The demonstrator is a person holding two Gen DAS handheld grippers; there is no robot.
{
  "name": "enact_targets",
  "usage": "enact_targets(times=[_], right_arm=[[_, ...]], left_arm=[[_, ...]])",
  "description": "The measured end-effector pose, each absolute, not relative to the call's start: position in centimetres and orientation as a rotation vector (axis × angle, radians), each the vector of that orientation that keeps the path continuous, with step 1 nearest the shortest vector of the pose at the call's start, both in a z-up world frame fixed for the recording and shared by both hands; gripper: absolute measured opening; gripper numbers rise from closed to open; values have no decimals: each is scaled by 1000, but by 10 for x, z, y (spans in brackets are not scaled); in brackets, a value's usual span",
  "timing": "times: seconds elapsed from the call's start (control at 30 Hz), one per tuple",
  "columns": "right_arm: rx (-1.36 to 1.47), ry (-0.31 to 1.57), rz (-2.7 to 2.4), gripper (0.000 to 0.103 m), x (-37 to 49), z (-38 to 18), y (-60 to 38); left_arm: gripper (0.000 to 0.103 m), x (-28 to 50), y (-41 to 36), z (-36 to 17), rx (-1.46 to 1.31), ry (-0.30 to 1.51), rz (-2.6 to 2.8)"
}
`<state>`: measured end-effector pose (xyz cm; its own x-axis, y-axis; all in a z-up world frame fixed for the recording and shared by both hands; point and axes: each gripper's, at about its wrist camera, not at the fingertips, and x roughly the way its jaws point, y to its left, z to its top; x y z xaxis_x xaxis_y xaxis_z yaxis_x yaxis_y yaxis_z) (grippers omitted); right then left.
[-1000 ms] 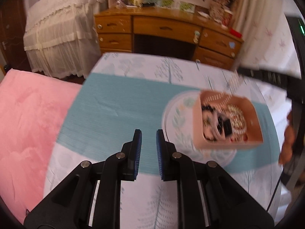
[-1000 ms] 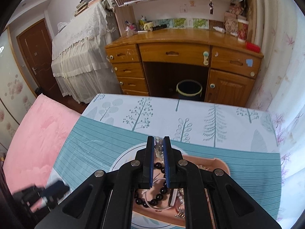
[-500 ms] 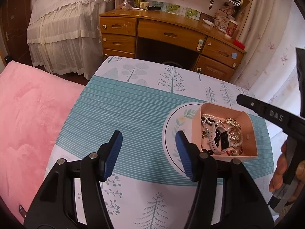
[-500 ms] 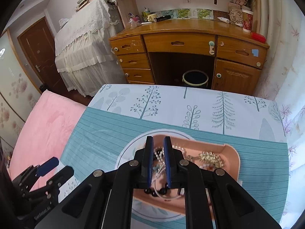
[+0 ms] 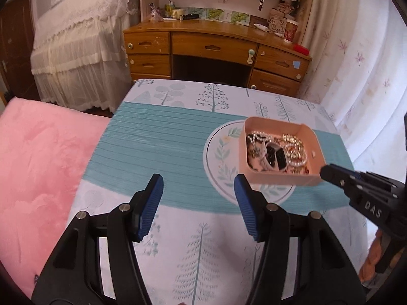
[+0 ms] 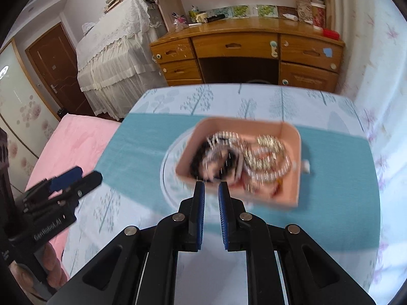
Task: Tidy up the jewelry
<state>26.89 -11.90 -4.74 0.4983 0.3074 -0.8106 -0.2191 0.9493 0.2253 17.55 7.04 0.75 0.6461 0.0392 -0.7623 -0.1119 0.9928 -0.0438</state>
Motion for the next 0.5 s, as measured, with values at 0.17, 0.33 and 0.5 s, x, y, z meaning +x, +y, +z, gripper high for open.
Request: enact_targets(times=[0.17, 0.33, 0.5], right_arm=[[106, 1021, 313, 26, 208, -49, -130], [125, 1003, 261, 57, 144, -40, -140], [140, 1008, 224, 73, 94, -31, -141]], left_arm=[[55, 134, 57, 10, -82, 898, 42], [55, 95, 43, 6, -100, 955, -35], [55, 62, 32, 6, -98, 962, -43]])
